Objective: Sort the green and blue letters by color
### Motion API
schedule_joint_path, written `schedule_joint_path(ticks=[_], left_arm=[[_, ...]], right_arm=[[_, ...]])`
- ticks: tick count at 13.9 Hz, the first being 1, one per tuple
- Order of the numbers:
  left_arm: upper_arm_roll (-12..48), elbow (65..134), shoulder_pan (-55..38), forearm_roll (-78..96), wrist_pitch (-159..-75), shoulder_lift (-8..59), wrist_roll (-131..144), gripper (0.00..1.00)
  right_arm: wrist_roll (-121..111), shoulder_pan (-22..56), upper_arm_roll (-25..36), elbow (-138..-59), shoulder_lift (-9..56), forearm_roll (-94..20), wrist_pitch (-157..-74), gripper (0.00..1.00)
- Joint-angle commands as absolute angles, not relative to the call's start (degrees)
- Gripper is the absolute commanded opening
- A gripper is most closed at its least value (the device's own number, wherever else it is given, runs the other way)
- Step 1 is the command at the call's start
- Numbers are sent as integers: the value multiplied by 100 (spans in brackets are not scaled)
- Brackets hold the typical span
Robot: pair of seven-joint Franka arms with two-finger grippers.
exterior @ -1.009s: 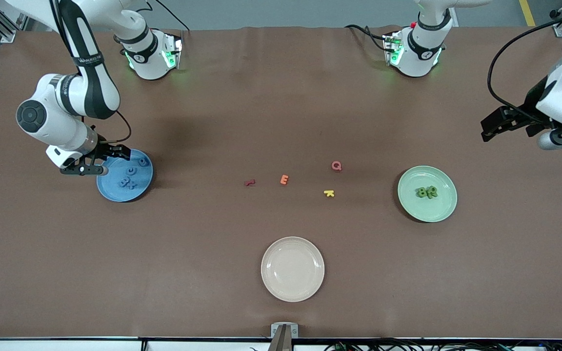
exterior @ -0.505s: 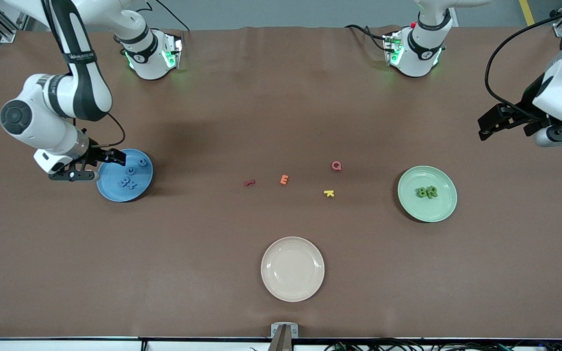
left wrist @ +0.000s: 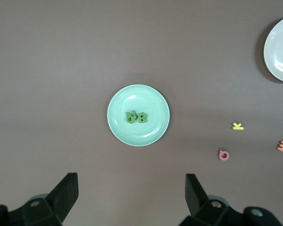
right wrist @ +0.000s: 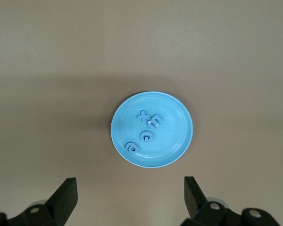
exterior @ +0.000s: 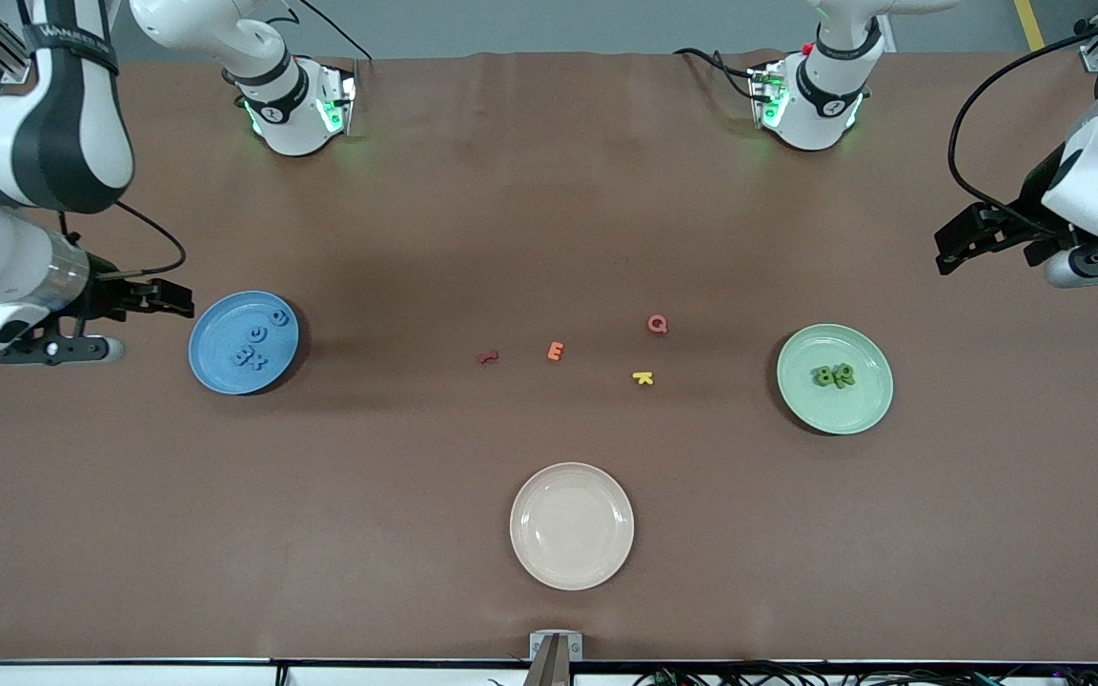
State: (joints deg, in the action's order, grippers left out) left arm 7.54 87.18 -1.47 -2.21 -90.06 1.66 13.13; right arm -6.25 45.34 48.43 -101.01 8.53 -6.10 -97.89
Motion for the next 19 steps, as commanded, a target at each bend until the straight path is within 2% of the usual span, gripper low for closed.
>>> schedule_joint_path(ticks=[1, 6, 7, 9, 10, 12, 15, 19], left_arm=[[765, 8701, -114, -158, -8982, 140, 1222, 100], [765, 8701, -123, -211, -8974, 141, 1231, 100], [765, 8692, -114, -211, -8974, 149, 1230, 100], [765, 8684, -123, -211, -8974, 149, 1248, 100], [765, 8684, -123, -211, -8974, 149, 1239, 100], [765, 8684, -114, -211, -8974, 149, 1239, 100], [765, 8684, -114, -211, -8974, 149, 1239, 100], [756, 8666, -105, -211, -8974, 149, 1239, 100]], right_arm=[[-624, 4184, 4808, -9327, 1081, -677, -9309, 100], [-598, 4131, 4738, -9114, 1090, -694, -9229, 100], [-554, 3696, 4337, -8984, 1090, -694, -9159, 100], [-213, 1916, 2365, -8502, 1072, -598, -8520, 100], [-150, 1490, 1903, -8342, 1072, -589, -8325, 100], [-202, 1022, 1505, -8288, 985, -624, -8140, 100], [-89, 222, 381, -8341, 748, -432, -7937, 100], [149, 246, 264, -8332, 764, -1, -8006, 100]])
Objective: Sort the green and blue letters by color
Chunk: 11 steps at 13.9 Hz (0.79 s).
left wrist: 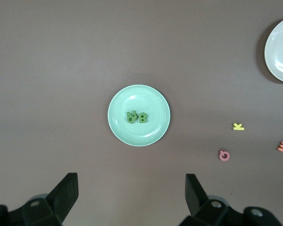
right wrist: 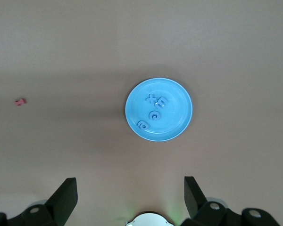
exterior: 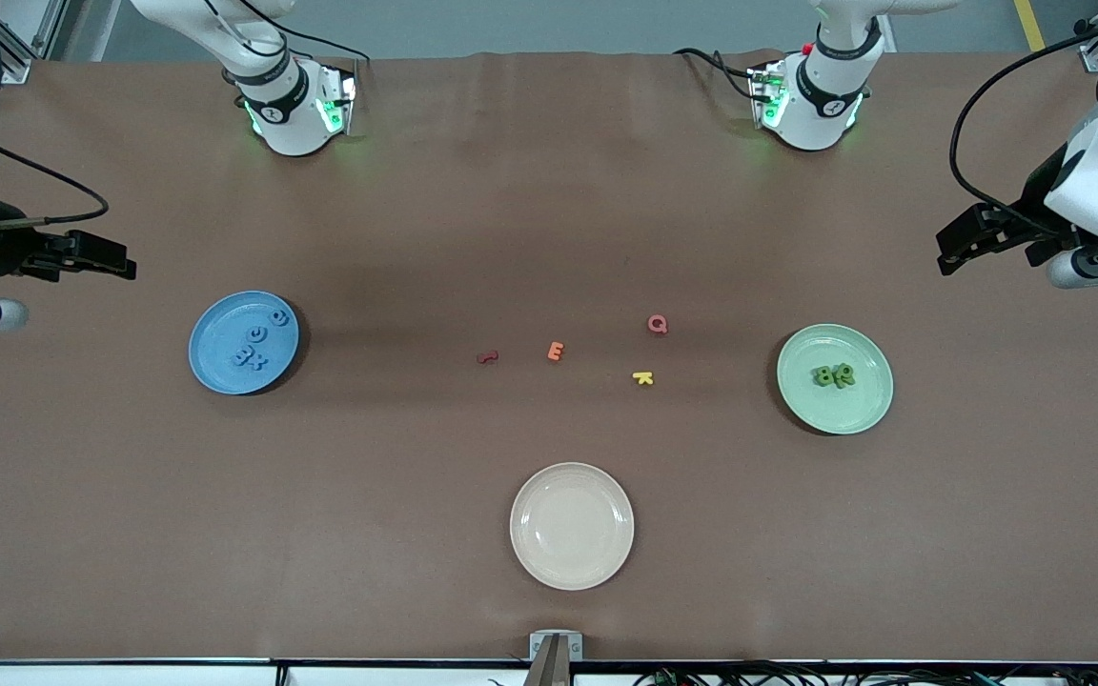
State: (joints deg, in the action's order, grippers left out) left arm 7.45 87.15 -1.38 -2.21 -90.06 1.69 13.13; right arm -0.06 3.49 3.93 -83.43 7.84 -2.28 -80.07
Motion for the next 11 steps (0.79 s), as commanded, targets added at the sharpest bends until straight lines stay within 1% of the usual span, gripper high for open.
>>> schedule_joint_path(ticks=[1, 7, 11], left_arm=[[756, 8666, -105, -211, -8974, 149, 1239, 100], [747, 8666, -114, -211, -8930, 149, 1248, 100], [747, 8666, -114, -211, -8903, 149, 1248, 100]], right_arm=[[167, 220, 272, -8306, 782, 9, -8042, 100], [167, 115, 308, -8288, 782, 18, -8033, 100], [88, -97, 308, -8060, 852, 18, -7989, 100]])
